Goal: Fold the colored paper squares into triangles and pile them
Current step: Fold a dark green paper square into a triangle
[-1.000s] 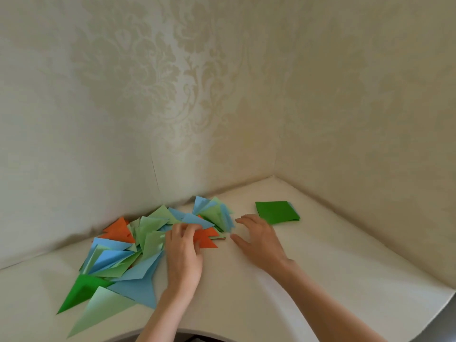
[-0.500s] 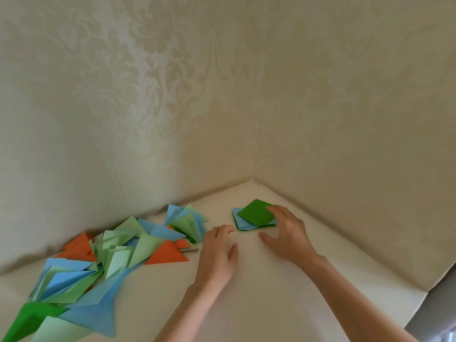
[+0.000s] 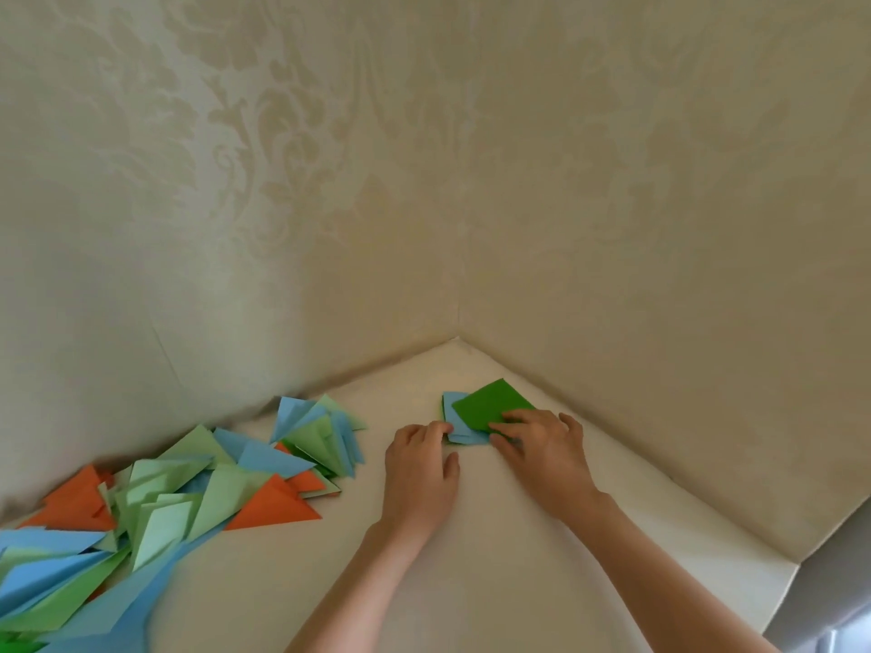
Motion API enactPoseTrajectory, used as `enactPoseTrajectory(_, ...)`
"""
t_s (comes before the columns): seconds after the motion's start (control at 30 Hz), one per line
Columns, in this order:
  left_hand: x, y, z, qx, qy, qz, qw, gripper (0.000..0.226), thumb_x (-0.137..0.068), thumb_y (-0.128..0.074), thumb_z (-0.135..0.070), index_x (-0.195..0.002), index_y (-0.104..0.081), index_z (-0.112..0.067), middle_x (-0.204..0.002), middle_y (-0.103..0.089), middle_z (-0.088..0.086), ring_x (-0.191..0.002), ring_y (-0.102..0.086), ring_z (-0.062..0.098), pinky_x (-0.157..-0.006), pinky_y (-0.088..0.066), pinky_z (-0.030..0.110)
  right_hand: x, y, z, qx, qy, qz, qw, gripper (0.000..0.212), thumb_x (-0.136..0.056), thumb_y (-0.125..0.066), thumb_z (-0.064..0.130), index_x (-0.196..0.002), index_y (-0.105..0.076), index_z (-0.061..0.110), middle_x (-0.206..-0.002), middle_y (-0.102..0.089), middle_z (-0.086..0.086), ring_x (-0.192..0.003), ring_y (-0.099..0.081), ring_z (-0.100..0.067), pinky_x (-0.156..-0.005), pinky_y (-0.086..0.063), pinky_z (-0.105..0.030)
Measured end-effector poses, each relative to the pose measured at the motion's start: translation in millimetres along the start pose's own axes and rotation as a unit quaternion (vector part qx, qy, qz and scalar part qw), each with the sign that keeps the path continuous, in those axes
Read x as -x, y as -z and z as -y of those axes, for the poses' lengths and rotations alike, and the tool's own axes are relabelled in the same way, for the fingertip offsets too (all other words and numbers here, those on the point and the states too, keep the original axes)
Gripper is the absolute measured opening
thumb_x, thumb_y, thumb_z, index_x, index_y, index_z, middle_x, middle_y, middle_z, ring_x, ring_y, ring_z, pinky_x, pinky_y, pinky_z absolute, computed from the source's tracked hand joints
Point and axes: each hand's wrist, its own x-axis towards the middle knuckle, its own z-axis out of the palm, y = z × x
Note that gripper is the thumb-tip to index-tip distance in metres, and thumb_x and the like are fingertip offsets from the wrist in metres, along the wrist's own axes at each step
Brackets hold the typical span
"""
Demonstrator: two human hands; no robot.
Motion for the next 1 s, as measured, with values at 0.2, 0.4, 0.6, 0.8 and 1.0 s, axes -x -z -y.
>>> enactPoseTrajectory(0.2,13.4,13.8,0.2,0.051,-0.015,-0.006,0.999,0.041,-0.091,-0.055,-0.016,-0.131,-0.046,-0.021,-0.130,-0.048,-0.006,-0.122,-0.035,0.011,-0.098,-0.025,0.015,6.8,8.3,13.8,-0.083,0.043,-0.200,0.975,0.009,-0.083,-0.069,0.028,-0.088,-0.077,0.028,-0.098,-0.070,0.011,-0.092,-0.064,-0.015,-0.085,-0.042,-0.040)
enactPoseTrajectory(0.4,38.5,35.8,8.1,0.081,-0.051,-0.040,0.995,0.042,-0.089,-0.059,-0.010,-0.128,-0.049,-0.020,-0.125,-0.047,-0.008,-0.117,-0.042,0.007,-0.091,-0.022,-0.001,39.0,20.8,47.9,-0.086,0.129,-0.265,0.952,0.005,-0.079,-0.070,0.026,-0.080,-0.075,0.025,-0.086,-0.070,0.015,-0.080,-0.062,-0.011,-0.074,-0.040,-0.031)
enactPoseTrajectory(0.6,63.9,43.3,24.7,0.057,-0.085,-0.047,0.994,0.038,-0.080,-0.063,-0.001,-0.114,-0.059,-0.017,-0.111,-0.046,-0.004,-0.106,-0.046,0.013,-0.095,-0.027,0.005,77.9,2.7,73.2,-0.085,0.143,-0.186,0.968,0.013,-0.080,-0.061,0.032,-0.078,-0.073,0.030,-0.084,-0.068,0.016,-0.080,-0.063,-0.011,-0.070,-0.035,-0.027)
enactPoseTrajectory(0.8,71.2,43.7,32.8,0.050,-0.108,-0.006,0.993,0.022,-0.079,-0.056,-0.010,-0.090,-0.069,-0.024,-0.095,-0.055,-0.017,-0.091,-0.048,0.004,-0.082,-0.038,0.015,91.5,-4.6,76.6,-0.140,0.097,-0.085,0.982,0.025,-0.084,-0.052,0.045,-0.082,-0.074,0.033,-0.086,-0.065,0.019,-0.083,-0.061,-0.006,-0.067,-0.047,-0.029)
enactPoseTrajectory(1.0,69.2,45.4,30.1,0.084,-0.072,-0.005,0.994,0.017,-0.080,-0.053,-0.035,-0.081,-0.068,-0.028,-0.088,-0.058,-0.020,-0.091,-0.051,0.002,-0.080,-0.038,0.014,87.0,-1.0,74.5,-0.247,0.039,-0.047,0.967,0.011,-0.079,-0.068,0.039,-0.078,-0.073,0.030,-0.081,-0.063,0.023,-0.082,-0.059,0.001,-0.073,-0.047,-0.019)
